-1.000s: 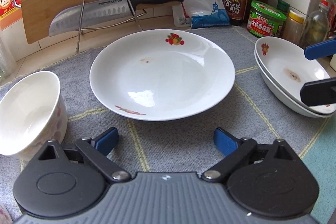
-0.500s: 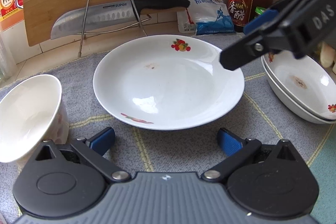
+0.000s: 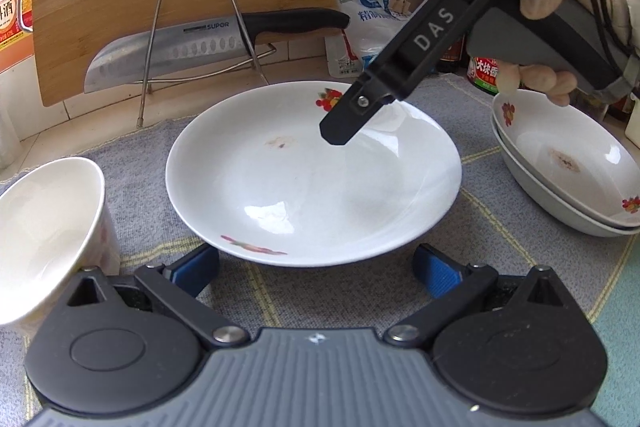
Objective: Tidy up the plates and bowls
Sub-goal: 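Grip the fruit-print plate rim with the right tool and lift it, then carry the fruit-print plate with the right tool over the plate stack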
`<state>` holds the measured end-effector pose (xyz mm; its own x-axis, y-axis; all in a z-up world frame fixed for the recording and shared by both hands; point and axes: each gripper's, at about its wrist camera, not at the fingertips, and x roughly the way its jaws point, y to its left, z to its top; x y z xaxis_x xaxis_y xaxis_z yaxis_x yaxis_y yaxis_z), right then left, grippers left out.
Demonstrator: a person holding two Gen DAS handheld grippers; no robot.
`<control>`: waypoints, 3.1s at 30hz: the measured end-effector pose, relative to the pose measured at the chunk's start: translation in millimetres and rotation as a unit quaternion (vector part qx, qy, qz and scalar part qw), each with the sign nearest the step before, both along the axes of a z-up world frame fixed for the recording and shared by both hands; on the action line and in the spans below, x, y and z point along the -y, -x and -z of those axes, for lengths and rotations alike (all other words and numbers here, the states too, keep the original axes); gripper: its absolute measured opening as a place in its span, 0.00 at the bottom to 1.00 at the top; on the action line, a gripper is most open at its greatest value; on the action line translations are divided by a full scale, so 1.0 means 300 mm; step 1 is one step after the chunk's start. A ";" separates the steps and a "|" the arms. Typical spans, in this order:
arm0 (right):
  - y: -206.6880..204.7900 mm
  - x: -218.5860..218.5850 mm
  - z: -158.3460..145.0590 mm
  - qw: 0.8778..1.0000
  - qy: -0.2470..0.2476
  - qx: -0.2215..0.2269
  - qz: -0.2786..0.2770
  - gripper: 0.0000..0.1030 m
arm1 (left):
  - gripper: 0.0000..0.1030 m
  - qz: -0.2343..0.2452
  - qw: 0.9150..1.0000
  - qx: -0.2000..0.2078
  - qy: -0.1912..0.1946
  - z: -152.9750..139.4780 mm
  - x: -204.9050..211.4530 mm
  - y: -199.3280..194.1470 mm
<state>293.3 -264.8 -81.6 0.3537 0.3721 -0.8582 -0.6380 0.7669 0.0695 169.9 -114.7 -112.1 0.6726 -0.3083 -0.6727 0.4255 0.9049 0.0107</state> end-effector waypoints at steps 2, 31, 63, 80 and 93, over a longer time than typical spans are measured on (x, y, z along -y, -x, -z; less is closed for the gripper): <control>-0.017 -0.004 0.013 1.000 0.004 -0.005 -0.008 1.00 | 1.00 0.000 1.000 -0.001 -0.001 -0.001 0.004 -0.003; -0.180 -0.054 0.061 0.986 -0.061 -0.110 -0.107 0.98 | 0.98 0.005 1.000 0.004 0.002 -0.005 0.006 -0.006; -0.075 -0.022 0.010 0.990 -0.066 -0.100 -0.077 0.98 | 0.94 0.035 0.999 -0.009 -0.003 -0.088 0.012 0.057; 0.104 0.081 -0.101 0.995 -0.072 -0.067 -0.033 0.98 | 0.94 0.091 0.996 0.007 -0.002 -0.212 0.050 0.160; 0.253 0.226 -0.126 0.995 -0.078 -0.050 0.035 0.98 | 0.94 0.158 0.987 0.001 0.004 -0.235 0.116 0.194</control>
<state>217.4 -332.6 -43.7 0.2992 0.4806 -0.8243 -0.5679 0.7839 0.2509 111.8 -149.5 -41.5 0.5440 -0.5081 -0.6678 0.6865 0.7271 0.0060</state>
